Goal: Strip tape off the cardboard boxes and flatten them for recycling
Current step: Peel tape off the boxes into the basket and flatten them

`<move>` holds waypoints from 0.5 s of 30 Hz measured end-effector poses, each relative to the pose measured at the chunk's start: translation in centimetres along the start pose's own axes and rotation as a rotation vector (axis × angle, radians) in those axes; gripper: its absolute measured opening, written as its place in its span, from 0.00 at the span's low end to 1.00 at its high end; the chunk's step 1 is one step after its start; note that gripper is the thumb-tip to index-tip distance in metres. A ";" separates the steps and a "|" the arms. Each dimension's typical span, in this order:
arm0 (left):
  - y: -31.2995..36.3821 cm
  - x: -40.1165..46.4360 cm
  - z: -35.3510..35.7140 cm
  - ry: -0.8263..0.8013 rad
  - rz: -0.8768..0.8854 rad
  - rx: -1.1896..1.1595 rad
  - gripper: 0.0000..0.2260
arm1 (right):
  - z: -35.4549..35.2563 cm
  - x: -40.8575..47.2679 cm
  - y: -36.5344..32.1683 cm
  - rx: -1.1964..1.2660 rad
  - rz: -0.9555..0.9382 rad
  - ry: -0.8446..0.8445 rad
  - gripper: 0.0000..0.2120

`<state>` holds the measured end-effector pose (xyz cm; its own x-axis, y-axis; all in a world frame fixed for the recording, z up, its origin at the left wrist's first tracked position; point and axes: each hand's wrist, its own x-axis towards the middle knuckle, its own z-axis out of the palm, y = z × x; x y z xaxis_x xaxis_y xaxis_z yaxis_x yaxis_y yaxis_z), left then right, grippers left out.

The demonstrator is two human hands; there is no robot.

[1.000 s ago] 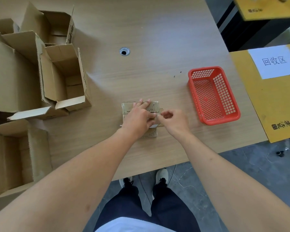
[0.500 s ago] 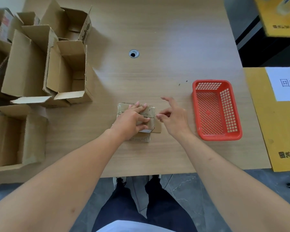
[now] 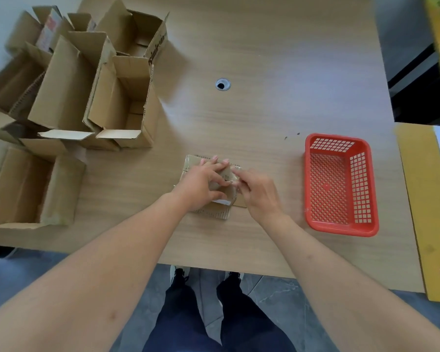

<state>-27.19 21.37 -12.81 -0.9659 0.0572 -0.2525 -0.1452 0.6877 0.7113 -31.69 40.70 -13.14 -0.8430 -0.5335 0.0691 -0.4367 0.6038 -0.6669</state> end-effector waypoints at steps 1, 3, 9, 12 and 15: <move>-0.2 0.0 0.1 0.007 0.007 -0.013 0.15 | 0.0 0.2 0.0 0.002 0.020 0.017 0.11; -0.4 0.0 0.1 0.013 0.004 -0.026 0.14 | 0.2 0.4 0.0 -0.007 0.018 0.036 0.08; -0.6 -0.1 0.2 0.035 -0.012 -0.112 0.14 | -0.2 1.0 1.1 -0.049 -0.099 -0.051 0.07; -0.5 -0.1 0.2 0.070 -0.034 -0.184 0.09 | -0.3 1.8 1.0 -0.095 -0.124 -0.082 0.07; -0.6 -0.1 0.5 0.084 -0.016 -0.184 0.07 | 0.0 2.2 0.5 -0.058 0.034 -0.093 0.06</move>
<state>-26.91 21.32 -13.60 -0.9765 -0.0183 -0.2148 -0.1901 0.5436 0.8175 -33.74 39.86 -13.32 -0.8261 -0.5631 -0.0234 -0.4284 0.6544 -0.6230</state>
